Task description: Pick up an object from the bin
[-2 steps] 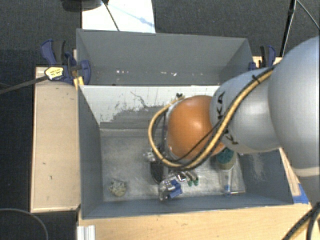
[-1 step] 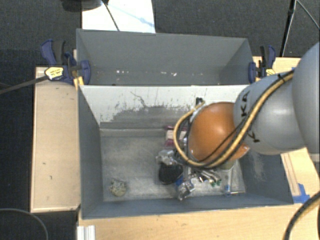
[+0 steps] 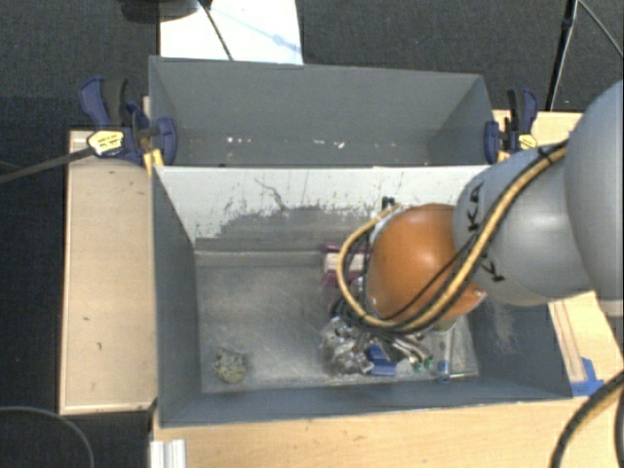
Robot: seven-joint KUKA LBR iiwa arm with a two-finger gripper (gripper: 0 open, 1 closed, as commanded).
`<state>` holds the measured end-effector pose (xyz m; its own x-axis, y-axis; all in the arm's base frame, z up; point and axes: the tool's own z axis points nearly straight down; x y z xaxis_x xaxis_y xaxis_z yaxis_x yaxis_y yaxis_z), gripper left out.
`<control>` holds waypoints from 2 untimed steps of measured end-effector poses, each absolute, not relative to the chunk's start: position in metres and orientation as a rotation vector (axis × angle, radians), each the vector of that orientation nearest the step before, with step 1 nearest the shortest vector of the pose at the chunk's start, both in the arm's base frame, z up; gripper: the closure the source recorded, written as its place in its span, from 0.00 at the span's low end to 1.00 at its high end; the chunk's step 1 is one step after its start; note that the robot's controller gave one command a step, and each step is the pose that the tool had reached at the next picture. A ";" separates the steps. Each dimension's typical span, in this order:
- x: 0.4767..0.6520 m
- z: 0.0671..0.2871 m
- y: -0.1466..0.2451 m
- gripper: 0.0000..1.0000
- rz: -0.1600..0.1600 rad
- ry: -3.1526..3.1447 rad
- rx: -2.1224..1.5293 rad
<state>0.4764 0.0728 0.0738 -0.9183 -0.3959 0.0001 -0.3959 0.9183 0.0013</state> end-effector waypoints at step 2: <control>0.497 0.091 -0.004 0.00 0.006 -3.081 0.642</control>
Offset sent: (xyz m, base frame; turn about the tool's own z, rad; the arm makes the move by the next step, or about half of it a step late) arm 0.0000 0.0000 0.0000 0.0000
